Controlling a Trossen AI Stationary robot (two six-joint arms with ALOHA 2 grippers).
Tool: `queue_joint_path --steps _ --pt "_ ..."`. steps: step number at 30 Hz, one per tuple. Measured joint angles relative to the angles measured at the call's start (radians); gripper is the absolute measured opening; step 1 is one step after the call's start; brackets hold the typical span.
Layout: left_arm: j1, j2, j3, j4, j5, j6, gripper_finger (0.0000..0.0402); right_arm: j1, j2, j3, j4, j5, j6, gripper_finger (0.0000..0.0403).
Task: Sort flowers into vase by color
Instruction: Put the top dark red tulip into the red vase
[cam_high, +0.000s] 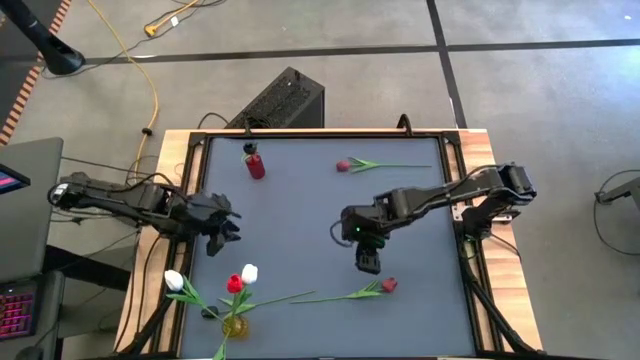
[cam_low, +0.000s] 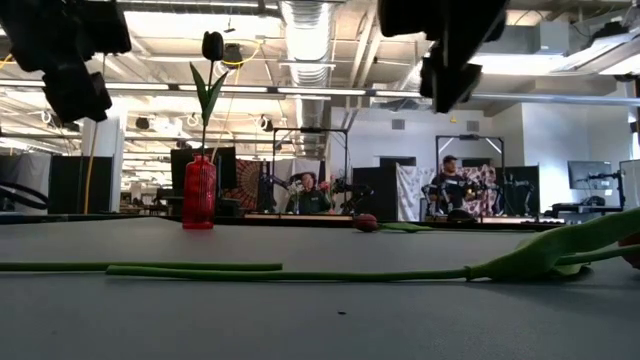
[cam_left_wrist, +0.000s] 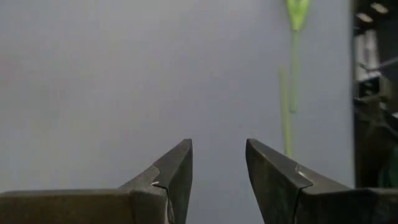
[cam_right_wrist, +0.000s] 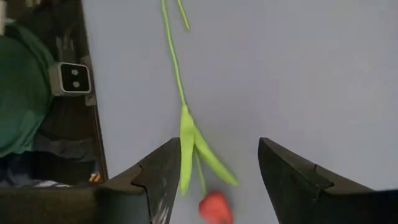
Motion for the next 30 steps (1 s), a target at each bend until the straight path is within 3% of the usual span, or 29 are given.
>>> queue_joint_path --steps 7,13,20,24,30 --pt "-0.109 0.008 -0.070 0.134 0.005 0.000 0.0137 0.101 0.000 -0.010 -0.026 0.123 0.138 0.0240" --pt "-0.201 0.018 -0.108 0.230 0.005 -0.015 0.0137 0.154 0.010 -0.013 0.018 0.131 0.145 0.0240" --pt "-0.297 0.048 -0.121 0.304 -0.104 -0.035 0.0137 0.176 0.019 -0.013 0.076 0.169 0.127 0.0240" --pt "-0.347 0.087 -0.121 0.347 -0.190 -0.042 0.0137 0.143 0.008 -0.013 -0.007 0.230 0.026 0.0240" --pt "-0.365 0.154 -0.121 0.446 -0.253 -0.022 0.0137 -0.012 0.003 -0.013 -0.065 0.247 -0.209 0.0240"
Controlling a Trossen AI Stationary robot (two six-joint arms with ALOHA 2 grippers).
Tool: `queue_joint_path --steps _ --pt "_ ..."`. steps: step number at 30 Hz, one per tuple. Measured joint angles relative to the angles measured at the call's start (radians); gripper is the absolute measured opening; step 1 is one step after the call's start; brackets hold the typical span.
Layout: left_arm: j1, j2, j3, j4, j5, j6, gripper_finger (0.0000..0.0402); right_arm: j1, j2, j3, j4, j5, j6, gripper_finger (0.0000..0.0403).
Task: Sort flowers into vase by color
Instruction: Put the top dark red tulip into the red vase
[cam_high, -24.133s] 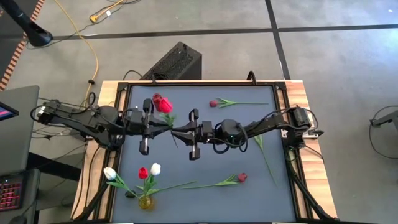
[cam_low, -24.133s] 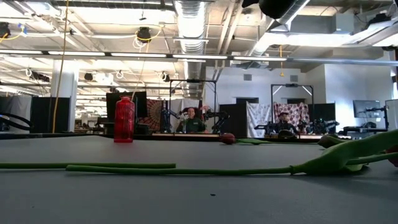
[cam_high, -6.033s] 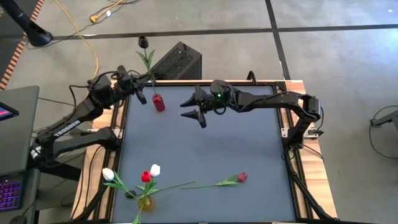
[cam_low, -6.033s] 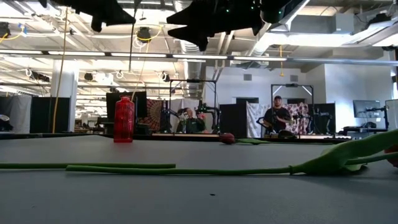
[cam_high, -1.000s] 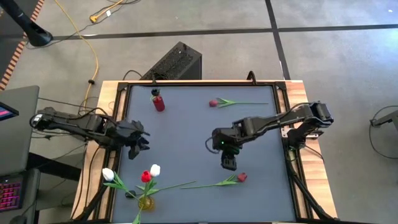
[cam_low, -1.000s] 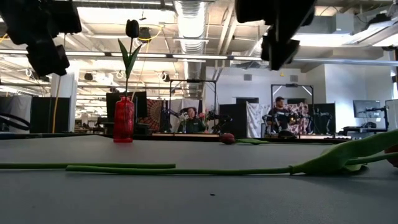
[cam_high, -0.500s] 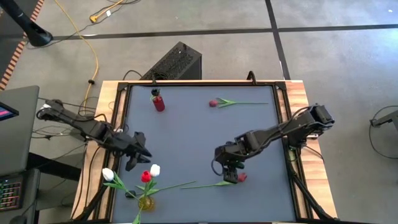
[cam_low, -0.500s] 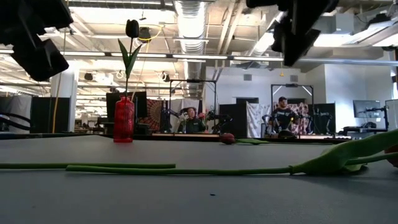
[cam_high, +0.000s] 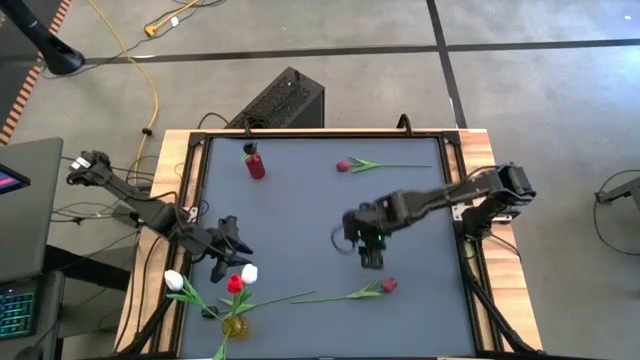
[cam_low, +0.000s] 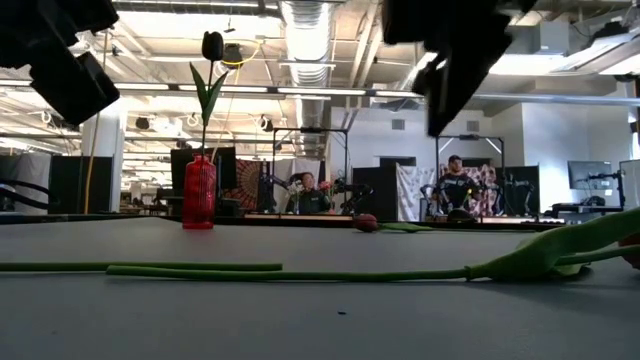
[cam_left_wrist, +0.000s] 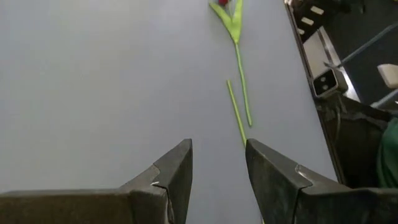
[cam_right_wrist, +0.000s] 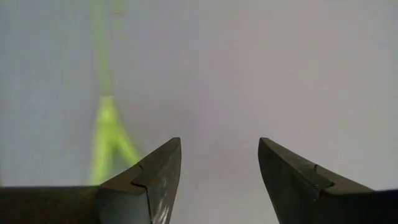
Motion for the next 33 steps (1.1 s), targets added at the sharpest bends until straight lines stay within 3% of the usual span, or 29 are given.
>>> queue_joint_path --steps 9,18,25,33 --pt "0.000 0.073 0.000 0.088 -0.004 0.003 0.0137 -0.408 0.000 0.000 -0.034 0.000 -0.344 0.0240" --pt "0.002 0.088 0.000 0.086 -0.051 -0.004 0.0137 -0.775 0.008 -0.014 0.089 0.000 -0.522 0.0240" --pt "0.002 0.088 0.000 0.086 -0.074 -0.011 0.0137 -0.923 0.027 -0.072 0.169 -0.041 -0.695 0.0240" --pt "0.005 0.088 0.000 0.085 -0.113 -0.012 0.0137 -0.989 0.135 -0.092 0.127 -0.075 -0.836 0.0240"
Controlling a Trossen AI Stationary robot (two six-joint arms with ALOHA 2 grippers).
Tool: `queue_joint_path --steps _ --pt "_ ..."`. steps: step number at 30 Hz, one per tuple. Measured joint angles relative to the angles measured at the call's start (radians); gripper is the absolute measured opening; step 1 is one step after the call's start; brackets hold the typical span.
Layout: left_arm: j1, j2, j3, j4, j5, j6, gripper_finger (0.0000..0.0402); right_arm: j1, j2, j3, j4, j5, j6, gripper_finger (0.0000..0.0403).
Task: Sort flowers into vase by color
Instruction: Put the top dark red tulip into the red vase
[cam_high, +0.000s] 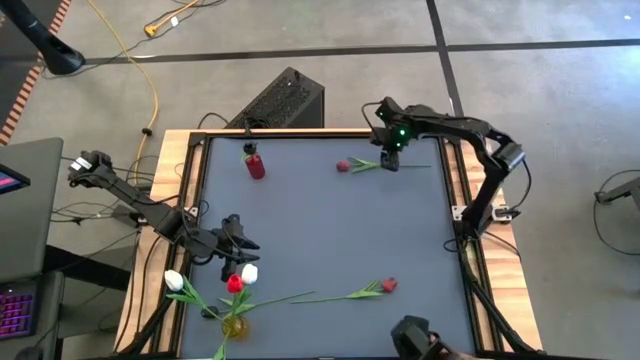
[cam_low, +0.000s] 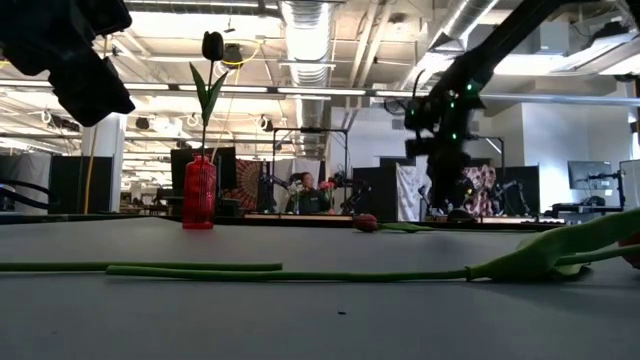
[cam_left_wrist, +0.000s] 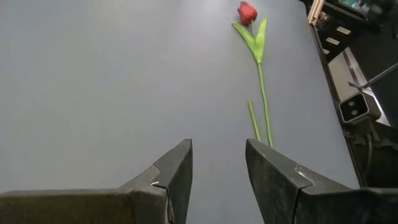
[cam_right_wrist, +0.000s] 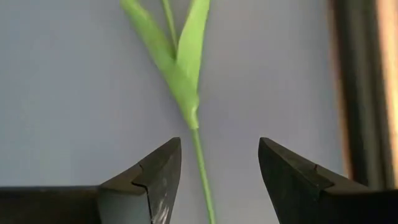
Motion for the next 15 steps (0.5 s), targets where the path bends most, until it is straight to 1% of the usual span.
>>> queue_joint_path --steps 4,7,11,15 --pt "0.009 0.000 0.000 0.000 -0.004 -0.004 0.0137 -0.009 0.068 0.000 -0.012 0.000 -0.045 0.0236" --pt "0.015 0.000 0.000 0.000 -0.005 -0.009 0.0137 -0.007 0.105 0.000 -0.028 0.007 -0.064 0.0224" --pt "0.028 0.000 0.000 -0.001 -0.006 -0.010 0.0137 -0.003 0.132 0.002 -0.017 0.107 -0.068 0.0205" --pt "0.038 0.000 0.000 -0.001 -0.007 -0.009 0.0137 -0.004 0.134 0.002 -0.016 0.112 -0.068 0.0188"
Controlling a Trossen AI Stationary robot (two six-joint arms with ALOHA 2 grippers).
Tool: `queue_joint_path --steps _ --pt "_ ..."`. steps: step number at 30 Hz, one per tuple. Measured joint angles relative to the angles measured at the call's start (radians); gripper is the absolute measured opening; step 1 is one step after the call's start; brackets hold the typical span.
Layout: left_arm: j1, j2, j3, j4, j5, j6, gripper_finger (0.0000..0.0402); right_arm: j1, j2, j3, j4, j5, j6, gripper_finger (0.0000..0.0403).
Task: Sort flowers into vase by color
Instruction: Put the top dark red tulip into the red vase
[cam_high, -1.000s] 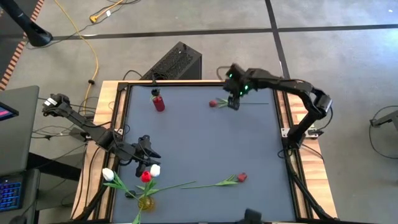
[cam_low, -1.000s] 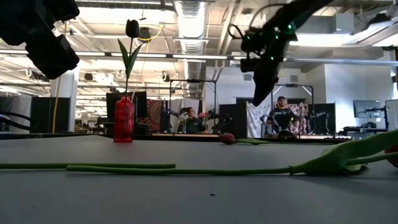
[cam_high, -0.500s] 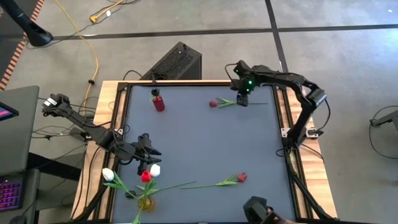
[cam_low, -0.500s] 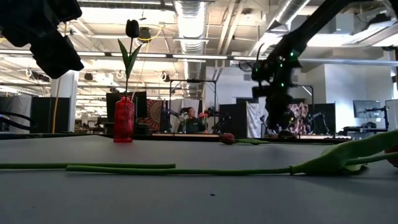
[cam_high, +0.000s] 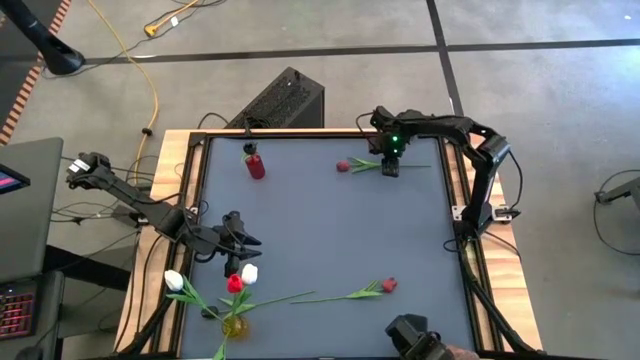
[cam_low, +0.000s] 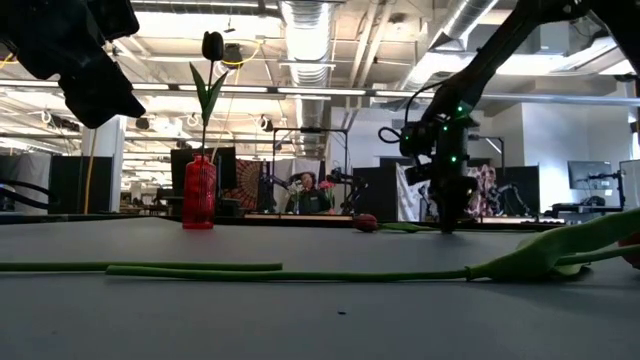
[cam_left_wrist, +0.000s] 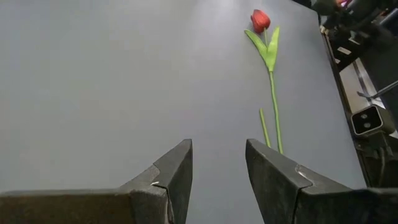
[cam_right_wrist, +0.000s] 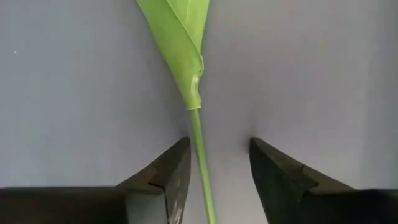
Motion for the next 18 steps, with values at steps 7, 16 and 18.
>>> queue_joint_path --steps 7,16,18 --pt "0.000 0.000 0.000 -0.005 0.003 0.001 0.0137 0.009 -0.001 0.001 -0.037 -0.002 0.027 0.0118" --pt "0.000 0.000 0.000 -0.018 0.011 0.001 0.0137 0.019 -0.005 0.001 -0.066 -0.047 0.120 0.0015" --pt "0.000 0.000 0.000 -0.018 0.024 0.001 0.0137 0.024 -0.015 -0.001 -0.083 -0.056 0.146 0.0022"
